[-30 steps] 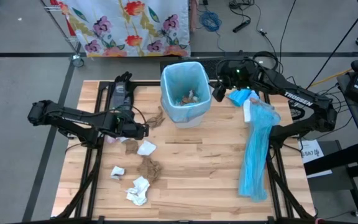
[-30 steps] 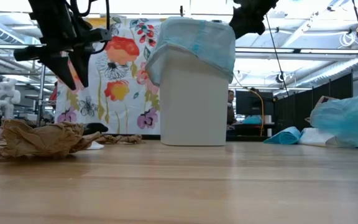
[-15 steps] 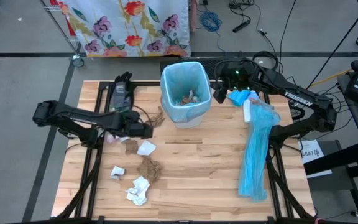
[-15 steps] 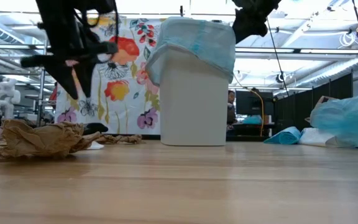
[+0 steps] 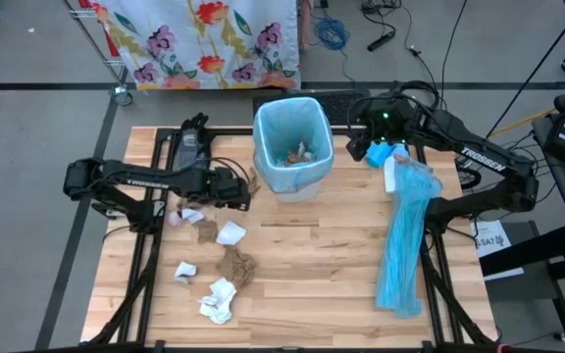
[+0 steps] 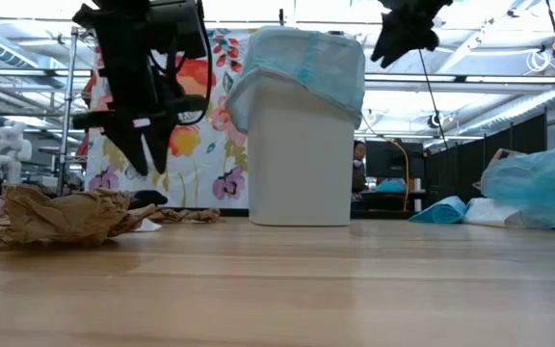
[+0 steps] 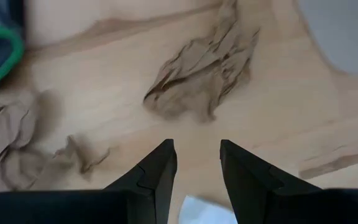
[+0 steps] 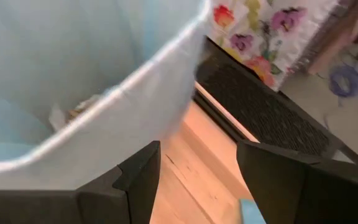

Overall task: Place trash/remove bag and relplace
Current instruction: Put the brown napkin into the trash bin

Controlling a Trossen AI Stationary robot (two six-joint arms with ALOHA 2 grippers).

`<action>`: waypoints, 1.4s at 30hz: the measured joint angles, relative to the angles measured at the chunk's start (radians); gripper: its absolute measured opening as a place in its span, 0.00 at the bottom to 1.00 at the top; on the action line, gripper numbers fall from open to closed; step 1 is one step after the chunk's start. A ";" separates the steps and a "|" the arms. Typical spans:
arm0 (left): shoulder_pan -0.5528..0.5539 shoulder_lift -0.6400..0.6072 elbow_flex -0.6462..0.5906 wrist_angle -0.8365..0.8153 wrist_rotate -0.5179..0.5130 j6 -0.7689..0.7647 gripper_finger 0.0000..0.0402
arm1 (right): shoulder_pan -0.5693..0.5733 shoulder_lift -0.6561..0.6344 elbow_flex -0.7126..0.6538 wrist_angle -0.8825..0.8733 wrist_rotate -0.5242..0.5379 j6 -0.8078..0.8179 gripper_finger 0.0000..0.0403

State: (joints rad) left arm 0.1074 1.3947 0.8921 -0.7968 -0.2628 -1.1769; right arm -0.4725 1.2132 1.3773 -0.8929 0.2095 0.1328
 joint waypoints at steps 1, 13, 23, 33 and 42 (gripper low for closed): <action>0.008 0.001 0.000 0.016 0.000 0.017 0.32 | 0.000 -0.007 0.000 -0.012 0.003 0.009 0.50; 0.119 0.057 0.000 0.198 0.031 0.317 0.32 | 0.020 -0.073 0.000 -0.197 -0.008 0.124 0.50; 0.186 0.220 0.000 0.252 0.153 0.502 0.32 | 0.079 -0.119 0.000 -0.250 -0.032 0.206 0.50; 0.210 0.287 0.005 0.200 0.194 0.607 0.05 | 0.108 -0.124 0.000 -0.231 -0.078 0.386 0.50; 0.164 0.045 0.064 -0.115 0.154 0.573 0.01 | 0.108 -0.126 0.000 -0.227 -0.113 0.302 0.50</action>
State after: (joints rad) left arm 0.2715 1.4396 0.9561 -0.9119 -0.1085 -0.6039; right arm -0.3645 1.0871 1.3773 -1.1195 0.0970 0.4351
